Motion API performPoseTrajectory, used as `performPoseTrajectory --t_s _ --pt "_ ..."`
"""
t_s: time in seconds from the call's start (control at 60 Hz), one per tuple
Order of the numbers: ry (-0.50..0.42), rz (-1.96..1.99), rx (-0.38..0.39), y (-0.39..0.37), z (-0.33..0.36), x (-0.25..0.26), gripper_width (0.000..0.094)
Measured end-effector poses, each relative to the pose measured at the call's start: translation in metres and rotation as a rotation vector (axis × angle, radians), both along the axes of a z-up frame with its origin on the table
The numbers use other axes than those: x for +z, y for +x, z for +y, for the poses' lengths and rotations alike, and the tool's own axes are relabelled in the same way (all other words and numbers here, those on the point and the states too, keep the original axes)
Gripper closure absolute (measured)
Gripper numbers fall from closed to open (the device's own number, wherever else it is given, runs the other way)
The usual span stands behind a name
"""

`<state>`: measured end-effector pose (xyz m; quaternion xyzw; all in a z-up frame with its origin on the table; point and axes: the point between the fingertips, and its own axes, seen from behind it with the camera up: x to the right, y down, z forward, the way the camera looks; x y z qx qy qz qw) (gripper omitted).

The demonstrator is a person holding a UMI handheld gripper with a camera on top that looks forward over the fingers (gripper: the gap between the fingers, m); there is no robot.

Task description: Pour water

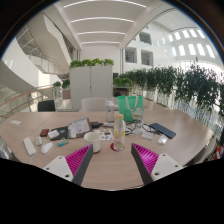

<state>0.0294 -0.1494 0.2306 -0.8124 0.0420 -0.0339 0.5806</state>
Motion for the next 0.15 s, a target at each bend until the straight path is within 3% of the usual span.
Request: performPoseTrajectory --t_s 0.15 --pt "0.014 -0.005 -0.004 -0.006 -0.035 0.025 0.0092"
